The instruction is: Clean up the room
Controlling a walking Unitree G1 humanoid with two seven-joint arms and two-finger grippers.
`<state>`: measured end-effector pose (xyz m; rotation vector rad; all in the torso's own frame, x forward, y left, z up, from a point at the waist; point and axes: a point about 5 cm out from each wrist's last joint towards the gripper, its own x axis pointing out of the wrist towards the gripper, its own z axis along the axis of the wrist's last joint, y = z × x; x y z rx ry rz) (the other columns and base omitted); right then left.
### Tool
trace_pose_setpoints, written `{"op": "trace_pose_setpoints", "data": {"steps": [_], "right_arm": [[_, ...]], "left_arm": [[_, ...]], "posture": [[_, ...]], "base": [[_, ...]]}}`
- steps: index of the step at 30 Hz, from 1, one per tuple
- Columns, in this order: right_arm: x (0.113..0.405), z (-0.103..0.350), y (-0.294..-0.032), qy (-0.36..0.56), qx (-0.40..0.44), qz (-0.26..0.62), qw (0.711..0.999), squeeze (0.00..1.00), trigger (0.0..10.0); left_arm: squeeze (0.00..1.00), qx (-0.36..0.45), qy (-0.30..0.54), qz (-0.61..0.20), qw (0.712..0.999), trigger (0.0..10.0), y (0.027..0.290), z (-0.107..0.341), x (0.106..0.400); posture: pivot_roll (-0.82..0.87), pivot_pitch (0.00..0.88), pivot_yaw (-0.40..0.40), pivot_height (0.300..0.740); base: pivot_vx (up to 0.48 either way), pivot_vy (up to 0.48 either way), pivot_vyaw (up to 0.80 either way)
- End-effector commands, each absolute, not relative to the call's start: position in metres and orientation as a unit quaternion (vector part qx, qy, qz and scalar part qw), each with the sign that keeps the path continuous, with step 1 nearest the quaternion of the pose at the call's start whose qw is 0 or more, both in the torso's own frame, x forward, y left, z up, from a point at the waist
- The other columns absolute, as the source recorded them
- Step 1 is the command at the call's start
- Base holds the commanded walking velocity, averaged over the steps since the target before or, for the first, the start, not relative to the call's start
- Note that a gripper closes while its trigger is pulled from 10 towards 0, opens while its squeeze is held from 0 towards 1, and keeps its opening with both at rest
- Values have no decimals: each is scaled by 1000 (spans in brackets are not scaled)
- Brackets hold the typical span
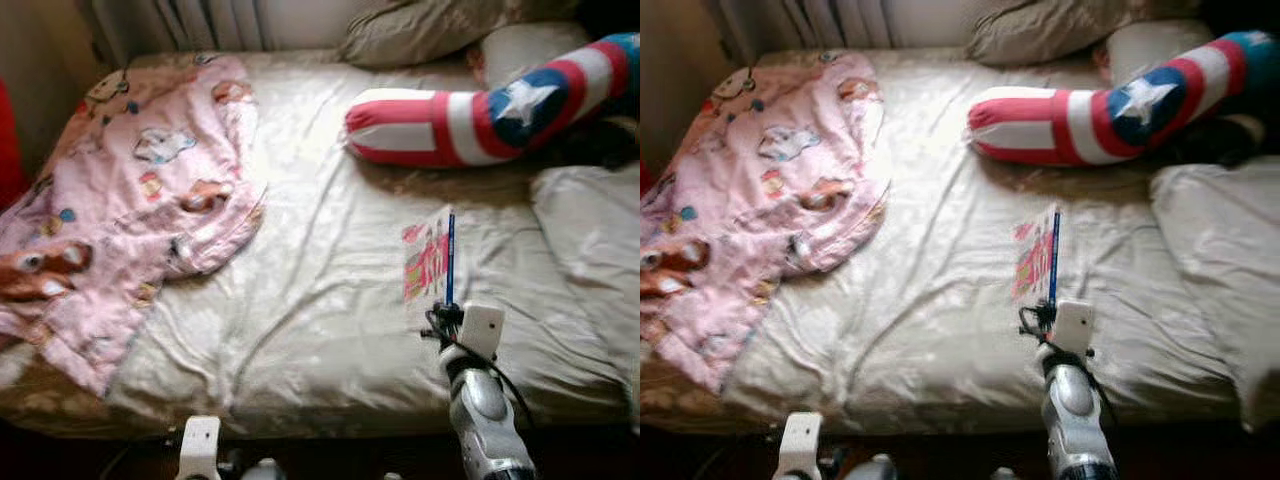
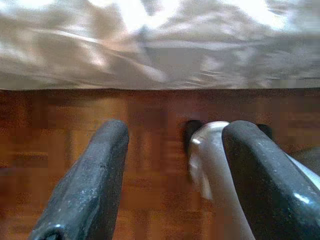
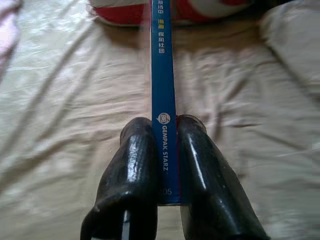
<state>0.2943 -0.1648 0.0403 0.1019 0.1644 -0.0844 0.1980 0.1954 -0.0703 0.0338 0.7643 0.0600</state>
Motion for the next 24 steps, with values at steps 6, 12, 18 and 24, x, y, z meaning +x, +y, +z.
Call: {"op": "trace_pose_setpoints", "data": {"steps": [6, 12, 18, 24], "right_arm": [[296, 49, -158, 52, 41, -28, 997, 0, 10000], [295, 48, -161, 55, 44, -35, 997, 0, 10000], [295, 47, -163, 56, 44, -39, 997, 0, 10000], [296, 48, -163, 55, 44, -42, 997, 0, 10000]], "left_arm": [[0, 23, 397, 38, 917, 10000, 203, -76, 185], [0, 20, 398, 39, 916, 10000, 203, -77, 185], [0, 19, 398, 40, 917, 10000, 203, -77, 185], [0, 21, 396, 39, 917, 10000, 204, -76, 185]], "posture": [[77, 190, -7, 740], [76, 186, -7, 740], [78, 194, -9, 740], [80, 203, -11, 740]], "base": [[0, -352, 436], [0, -294, 0], [0, 0, 0], [0, -47, 0]]}}
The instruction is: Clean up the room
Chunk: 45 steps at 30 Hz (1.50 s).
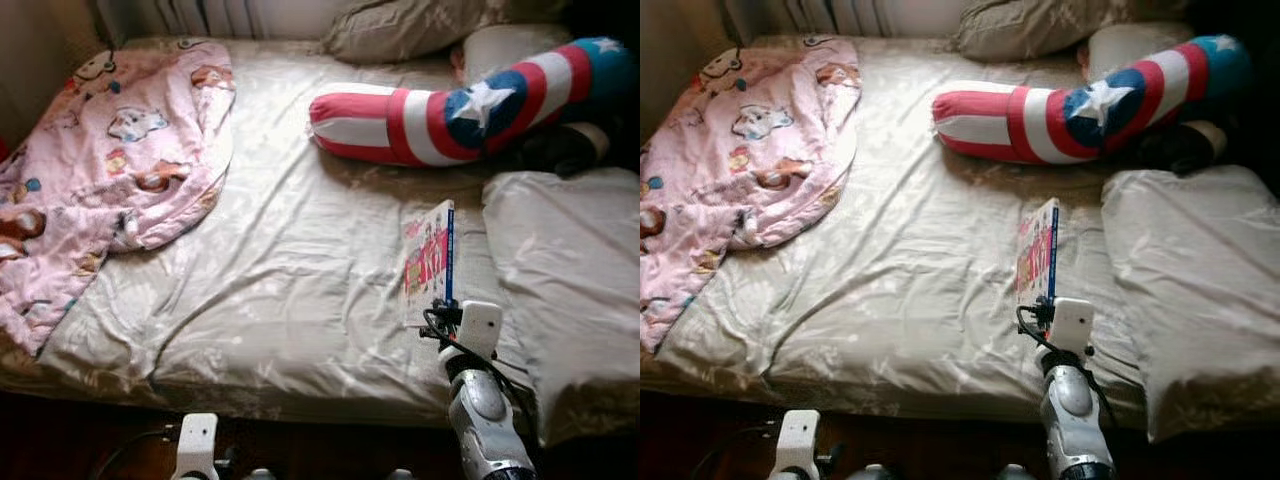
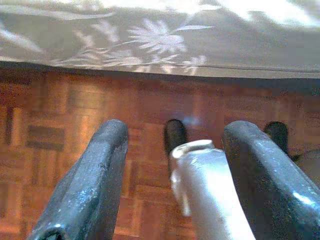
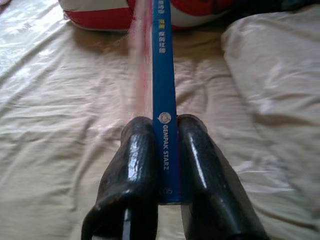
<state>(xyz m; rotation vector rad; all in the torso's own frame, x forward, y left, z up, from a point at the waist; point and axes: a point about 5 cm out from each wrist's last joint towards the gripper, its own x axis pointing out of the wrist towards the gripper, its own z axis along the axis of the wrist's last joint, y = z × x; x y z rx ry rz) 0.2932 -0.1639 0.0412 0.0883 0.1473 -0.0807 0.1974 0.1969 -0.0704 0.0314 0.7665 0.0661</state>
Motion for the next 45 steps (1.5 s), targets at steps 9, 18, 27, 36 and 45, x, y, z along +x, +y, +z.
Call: {"op": "trace_pose_setpoints", "data": {"steps": [9, 18, 27, 36, 45], "right_arm": [[296, 48, -165, 56, 43, -46, 996, 0, 10000], [296, 48, -165, 57, 44, -45, 996, 0, 10000], [296, 48, -166, 57, 45, -44, 996, 0, 10000], [296, 45, -163, 68, 45, -36, 996, 0, 10000], [296, 44, -160, 72, 55, -31, 995, 0, 10000]], "left_arm": [[0, 22, 396, 38, 917, 10000, 203, -76, 186], [0, 18, 396, 46, 917, 10000, 204, -76, 186], [0, 13, 391, 48, 919, 10000, 205, -76, 185], [0, 7, 393, 54, 918, 10000, 207, -76, 184], [0, 7, 392, 50, 919, 10000, 207, -76, 185]], "posture": [[79, 210, -12, 740], [79, 218, -15, 740], [79, 220, -18, 740], [78, 218, -17, 740], [77, 209, -15, 740]], "base": [[0, -332, 0], [0, -246, 0], [0, 0, 0], [0, 0, 0], [0, 0, 0]]}}
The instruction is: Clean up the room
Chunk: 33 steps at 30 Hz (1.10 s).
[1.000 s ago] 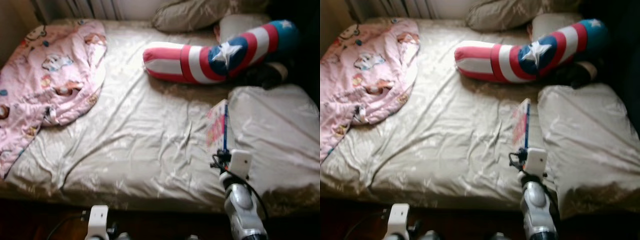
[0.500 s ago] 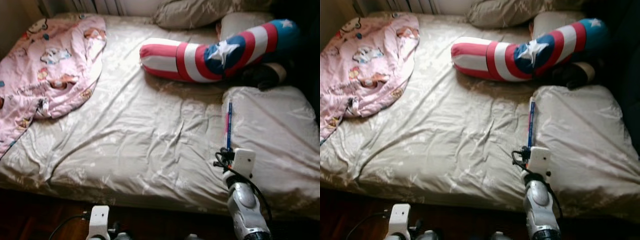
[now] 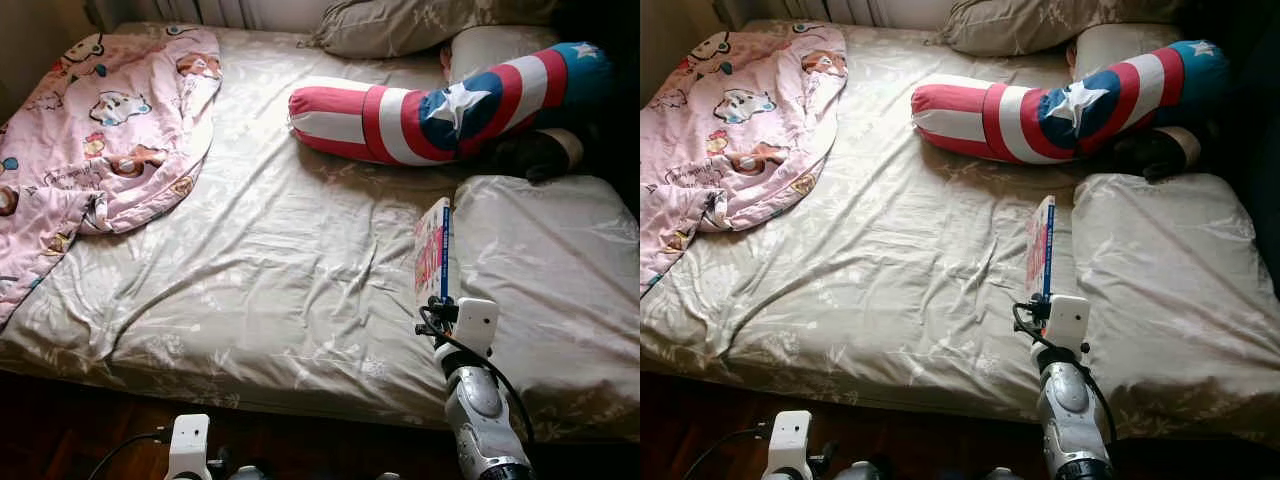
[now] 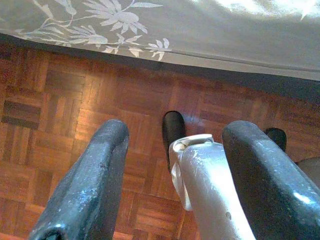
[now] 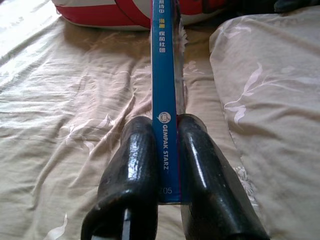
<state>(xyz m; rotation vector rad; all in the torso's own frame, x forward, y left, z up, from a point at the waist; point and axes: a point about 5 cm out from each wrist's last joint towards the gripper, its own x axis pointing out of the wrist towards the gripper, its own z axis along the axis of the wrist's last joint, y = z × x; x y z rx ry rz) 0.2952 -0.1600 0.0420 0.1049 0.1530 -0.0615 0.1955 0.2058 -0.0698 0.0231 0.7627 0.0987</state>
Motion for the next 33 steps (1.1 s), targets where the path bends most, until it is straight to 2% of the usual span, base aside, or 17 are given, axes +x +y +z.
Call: {"op": "trace_pose_setpoints", "data": {"steps": [1, 8, 25, 33], "right_arm": [[296, 44, -160, 72, 55, -31, 995, 0, 10000], [295, 42, -162, 75, 61, -40, 994, 0, 10000], [295, 42, -165, 77, 63, -49, 994, 0, 10000], [294, 40, -167, 80, 72, -62, 992, 0, 10000]], "left_arm": [[0, 7, 391, 49, 919, 10000, 207, -76, 185], [0, 11, 391, 48, 919, 10000, 207, -75, 185], [0, 11, 391, 47, 919, 10000, 204, -76, 186], [0, 7, 388, 48, 920, 10000, 203, -76, 186]], "posture": [[76, 208, -14, 740], [74, 204, -12, 740], [73, 222, -17, 740], [74, 226, -18, 740]], "base": [[0, 0, 0], [142, 0, 0], [301, 0, 0], [0, 0, 0]]}}
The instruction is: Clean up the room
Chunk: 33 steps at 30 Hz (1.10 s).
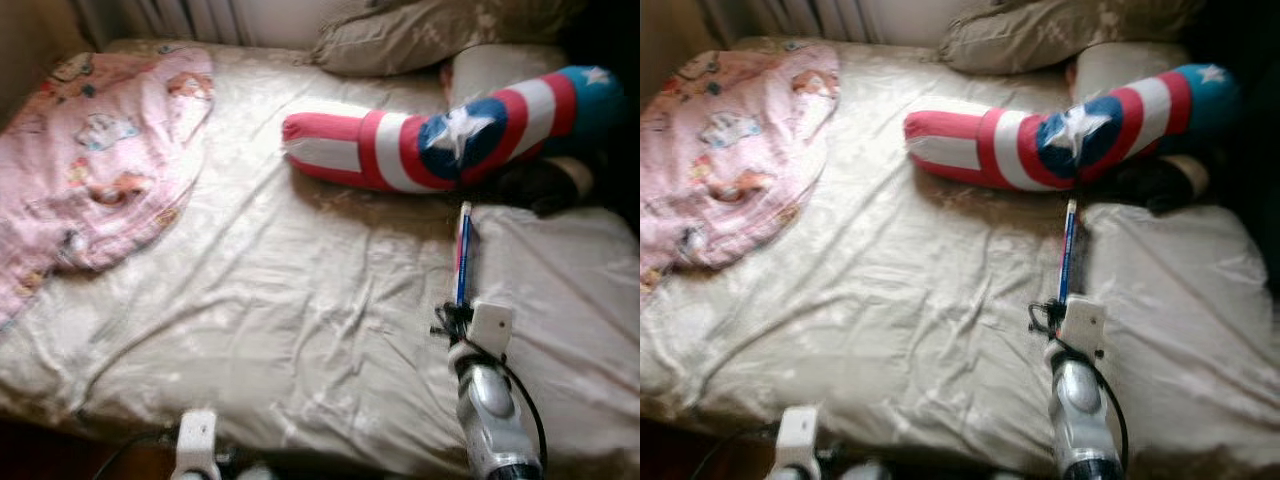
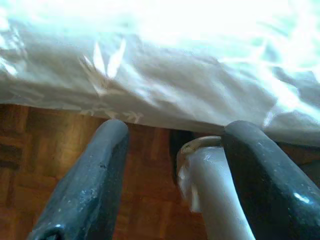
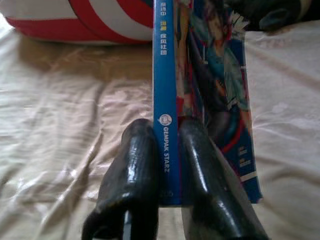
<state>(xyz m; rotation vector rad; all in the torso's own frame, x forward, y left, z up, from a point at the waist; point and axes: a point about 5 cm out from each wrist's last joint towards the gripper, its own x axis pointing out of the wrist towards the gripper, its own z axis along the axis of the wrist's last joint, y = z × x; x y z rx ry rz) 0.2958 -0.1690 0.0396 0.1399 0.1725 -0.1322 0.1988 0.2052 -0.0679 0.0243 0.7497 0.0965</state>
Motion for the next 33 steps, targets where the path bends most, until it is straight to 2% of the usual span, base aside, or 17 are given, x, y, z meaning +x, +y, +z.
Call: {"op": "trace_pose_setpoints", "data": {"steps": [1, 5, 12, 14, 19, 23, 33], "right_arm": [[294, 40, -167, 80, 76, -64, 992, 0, 10000], [294, 42, -167, 74, 79, -66, 992, 0, 10000], [294, 42, -164, 73, 87, -53, 992, 0, 10000], [292, 40, -159, 77, 92, -32, 992, 0, 10000], [290, 40, -156, 78, 98, -18, 992, 0, 10000], [289, 38, -154, 82, 97, -10, 992, 0, 10000], [288, 41, -157, 72, 80, -7, 994, 0, 10000]], "left_arm": [[0, 6, 388, 48, 921, 10000, 204, -76, 186], [0, 6, 387, 49, 921, 10000, 204, -76, 186], [0, 4, 337, 51, 940, 10000, 208, -64, 200], [0, 1, 260, 59, 964, 10000, 212, -44, 223], [0, 3, 148, 54, 988, 10000, 215, -12, 249], [0, 21, 67, 37, 997, 10000, 217, 14, 259], [0, 38, 12, 22, 999, 10000, 222, 33, 257]], "posture": [[74, 226, -18, 740], [71, 228, -18, 740], [69, 227, -17, 740], [69, 229, -18, 740], [70, 230, -20, 740], [62, 221, -20, 740], [58, 182, -41, 740]], "base": [[0, 0, 0], [0, 0, 0], [0, 0, 0], [0, 0, 0], [0, 0, 0], [0, 0, 0], [0, 0, 0]]}}
